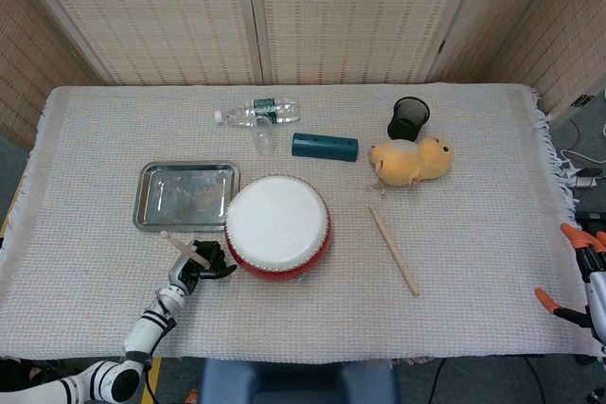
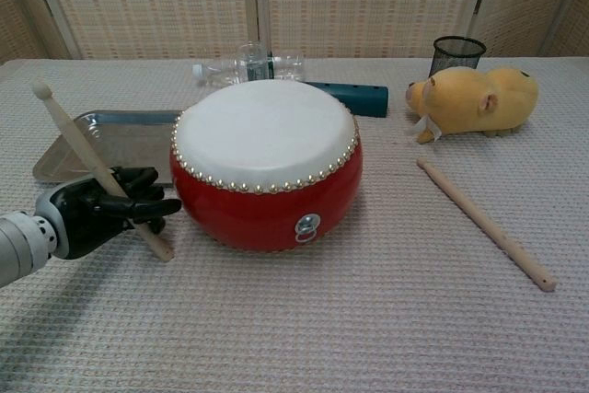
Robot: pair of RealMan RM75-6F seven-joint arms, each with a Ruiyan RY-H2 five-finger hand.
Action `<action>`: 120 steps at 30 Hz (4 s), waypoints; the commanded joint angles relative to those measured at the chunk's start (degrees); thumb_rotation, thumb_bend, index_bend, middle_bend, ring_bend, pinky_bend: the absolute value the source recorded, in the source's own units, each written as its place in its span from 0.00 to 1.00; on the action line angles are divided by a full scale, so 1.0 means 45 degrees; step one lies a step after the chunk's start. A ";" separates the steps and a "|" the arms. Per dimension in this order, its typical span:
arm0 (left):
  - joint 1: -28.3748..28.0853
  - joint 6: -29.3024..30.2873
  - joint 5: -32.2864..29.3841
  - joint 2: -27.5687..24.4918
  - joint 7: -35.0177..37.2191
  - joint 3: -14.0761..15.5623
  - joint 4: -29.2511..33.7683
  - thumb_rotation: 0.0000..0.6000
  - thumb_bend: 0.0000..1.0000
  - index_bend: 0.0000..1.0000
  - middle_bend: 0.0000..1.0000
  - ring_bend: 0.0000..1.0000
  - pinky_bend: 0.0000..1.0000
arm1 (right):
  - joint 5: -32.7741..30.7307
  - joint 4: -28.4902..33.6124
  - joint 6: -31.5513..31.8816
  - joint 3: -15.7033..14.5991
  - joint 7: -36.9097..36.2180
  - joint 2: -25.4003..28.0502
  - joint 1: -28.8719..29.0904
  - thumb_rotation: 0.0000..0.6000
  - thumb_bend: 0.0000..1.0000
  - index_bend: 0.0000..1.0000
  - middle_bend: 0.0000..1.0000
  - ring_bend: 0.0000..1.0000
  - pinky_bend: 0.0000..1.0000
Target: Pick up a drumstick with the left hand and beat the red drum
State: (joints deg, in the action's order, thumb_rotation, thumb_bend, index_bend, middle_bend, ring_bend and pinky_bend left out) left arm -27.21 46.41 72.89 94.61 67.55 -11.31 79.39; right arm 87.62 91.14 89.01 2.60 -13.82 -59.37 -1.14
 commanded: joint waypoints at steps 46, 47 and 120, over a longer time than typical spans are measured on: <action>0.0475 0.2687 0.1522 -0.1531 -0.5666 -0.0016 0.1143 1.00 0.78 1.00 1.00 1.00 1.00 | 0.0086 -0.0039 0.0205 0.0206 0.0104 0.0030 0.0101 1.00 0.19 0.00 0.10 0.00 0.01; 0.0404 0.2833 0.1564 -0.1713 -0.6293 -0.0109 0.1232 1.00 0.78 1.00 1.00 1.00 1.00 | 0.0096 -0.0015 0.0257 0.0249 0.0151 0.0050 0.0114 1.00 0.19 0.00 0.10 0.00 0.01; -0.2991 0.5228 -0.1022 -0.0133 -2.2212 -0.0952 -0.0381 1.00 0.76 1.00 1.00 1.00 1.00 | 0.0353 -0.0359 0.0655 0.0242 -0.0591 0.0002 0.0115 1.00 0.19 0.00 0.10 0.00 0.01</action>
State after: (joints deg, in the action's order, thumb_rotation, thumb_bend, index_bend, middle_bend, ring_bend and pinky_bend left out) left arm -41.76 66.92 70.18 92.61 -41.42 -11.13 74.19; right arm 89.21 89.53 91.96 3.69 -16.47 -59.35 -0.62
